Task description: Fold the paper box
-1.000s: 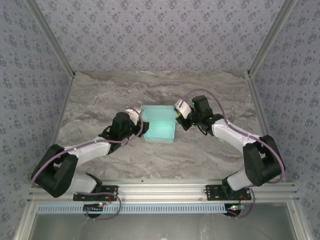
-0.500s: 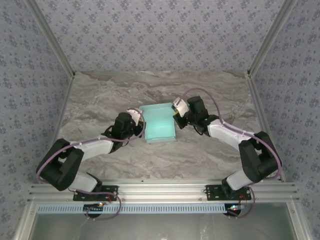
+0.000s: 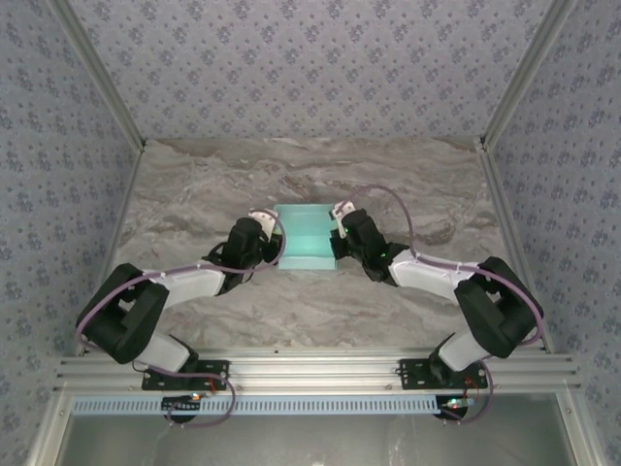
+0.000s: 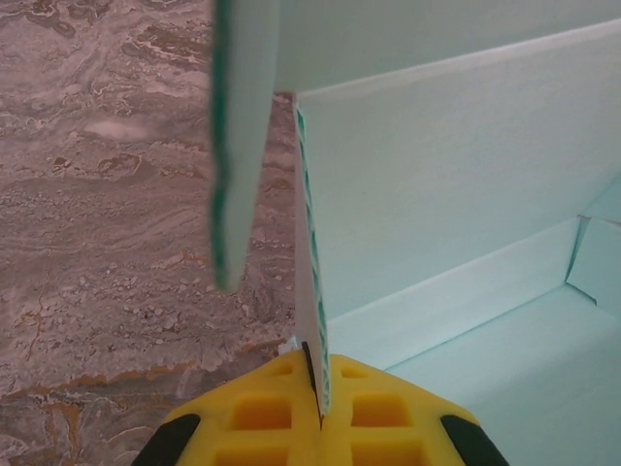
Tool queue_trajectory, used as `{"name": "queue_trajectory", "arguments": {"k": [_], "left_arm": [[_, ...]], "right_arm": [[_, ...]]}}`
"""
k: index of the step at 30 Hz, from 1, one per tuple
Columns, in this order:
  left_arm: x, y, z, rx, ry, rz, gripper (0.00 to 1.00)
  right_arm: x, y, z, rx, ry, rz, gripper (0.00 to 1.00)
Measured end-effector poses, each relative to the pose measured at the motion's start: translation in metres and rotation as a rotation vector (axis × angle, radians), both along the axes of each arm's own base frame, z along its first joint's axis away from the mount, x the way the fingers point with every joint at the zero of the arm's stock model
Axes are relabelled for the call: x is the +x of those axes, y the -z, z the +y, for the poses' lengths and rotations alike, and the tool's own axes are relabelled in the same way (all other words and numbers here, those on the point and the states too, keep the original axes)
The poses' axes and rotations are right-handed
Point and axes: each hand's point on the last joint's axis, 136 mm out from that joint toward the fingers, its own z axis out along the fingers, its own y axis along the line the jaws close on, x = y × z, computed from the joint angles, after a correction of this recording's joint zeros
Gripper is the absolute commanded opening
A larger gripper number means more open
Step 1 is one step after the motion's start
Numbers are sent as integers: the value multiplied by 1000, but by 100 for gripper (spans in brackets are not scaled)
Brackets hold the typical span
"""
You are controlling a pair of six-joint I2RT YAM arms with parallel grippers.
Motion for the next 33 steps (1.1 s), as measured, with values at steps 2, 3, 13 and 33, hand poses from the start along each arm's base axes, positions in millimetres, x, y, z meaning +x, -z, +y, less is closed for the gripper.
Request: {"name": "queue_trajectory", "arguments": {"k": [2,3,13,33], "left_arm": [[0,0,-2,-5,-14,0,3],[0,1,-2,-6,-21,1,3],[-4,-1,-11,-13,-53,-12,3],[-7,-11,-15,2,-46,7,4]], "right_arm": [[-3,0,1,3,47,-8,6],[-5,-1,1,5,72,-14,6],[-18,2,-2,23,238,-7,7],[4,-18,-6,19,183,111,8]]}}
